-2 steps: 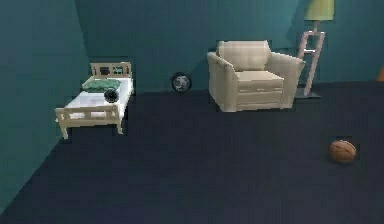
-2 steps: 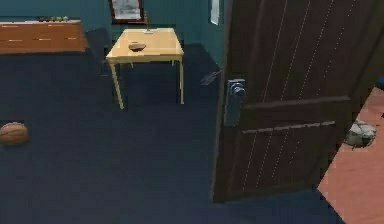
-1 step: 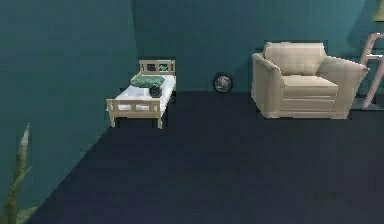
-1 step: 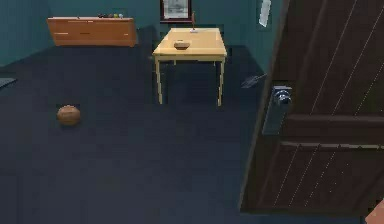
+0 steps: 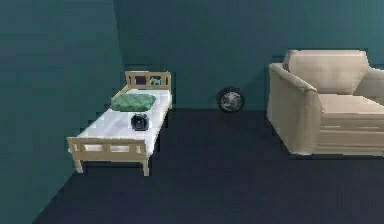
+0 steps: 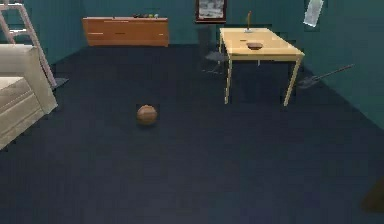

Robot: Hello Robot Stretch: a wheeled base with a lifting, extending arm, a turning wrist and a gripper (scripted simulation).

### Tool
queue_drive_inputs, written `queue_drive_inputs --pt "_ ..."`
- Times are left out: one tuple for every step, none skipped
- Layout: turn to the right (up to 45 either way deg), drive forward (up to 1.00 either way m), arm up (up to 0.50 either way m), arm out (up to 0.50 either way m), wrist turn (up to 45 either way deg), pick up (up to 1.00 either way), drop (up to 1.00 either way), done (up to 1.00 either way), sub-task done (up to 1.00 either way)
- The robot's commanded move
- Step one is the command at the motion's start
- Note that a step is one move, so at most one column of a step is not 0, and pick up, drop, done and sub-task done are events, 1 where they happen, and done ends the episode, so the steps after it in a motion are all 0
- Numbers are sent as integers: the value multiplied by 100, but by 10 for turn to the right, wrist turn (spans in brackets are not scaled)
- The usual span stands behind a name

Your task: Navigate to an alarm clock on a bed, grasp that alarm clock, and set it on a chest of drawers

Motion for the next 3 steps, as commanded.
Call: queue_drive_inputs --pt "-120 0 0 0 0 0 0 0 0" --pt "0 80 0 0 0 0 0 0 0" --pt "120 0 0 0 0 0 0 0 0"
